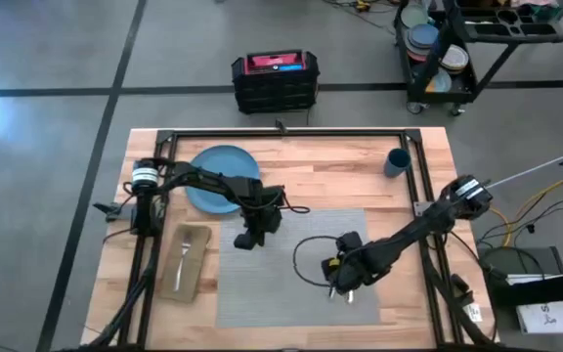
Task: Set table place
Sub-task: Put the silver table knife to the left of the silver spoon on the gray table mat
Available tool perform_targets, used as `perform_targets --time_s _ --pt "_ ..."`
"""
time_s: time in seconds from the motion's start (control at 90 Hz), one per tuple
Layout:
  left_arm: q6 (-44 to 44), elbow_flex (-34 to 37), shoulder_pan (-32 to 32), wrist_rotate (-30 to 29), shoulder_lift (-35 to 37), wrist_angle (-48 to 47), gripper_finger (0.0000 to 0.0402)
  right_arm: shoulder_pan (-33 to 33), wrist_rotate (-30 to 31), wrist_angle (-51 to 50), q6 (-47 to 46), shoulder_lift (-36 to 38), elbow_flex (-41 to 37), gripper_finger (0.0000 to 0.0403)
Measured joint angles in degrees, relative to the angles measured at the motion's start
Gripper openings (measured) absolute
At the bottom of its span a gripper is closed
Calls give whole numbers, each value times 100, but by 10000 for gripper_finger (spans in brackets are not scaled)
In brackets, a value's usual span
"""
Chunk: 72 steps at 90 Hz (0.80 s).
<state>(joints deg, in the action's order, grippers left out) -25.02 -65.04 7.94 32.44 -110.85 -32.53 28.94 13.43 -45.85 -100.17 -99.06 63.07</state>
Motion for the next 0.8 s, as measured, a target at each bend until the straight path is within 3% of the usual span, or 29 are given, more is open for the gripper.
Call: perform_targets --time_s 0.189,0.8 --pt "-4 -7 15 -29 0 139 1 -141 -441 1105 1000 -45 -35 0" --pt "0 -7 82 18 0 120 1 -80 -1392 1218 1335 -49 -481 0"
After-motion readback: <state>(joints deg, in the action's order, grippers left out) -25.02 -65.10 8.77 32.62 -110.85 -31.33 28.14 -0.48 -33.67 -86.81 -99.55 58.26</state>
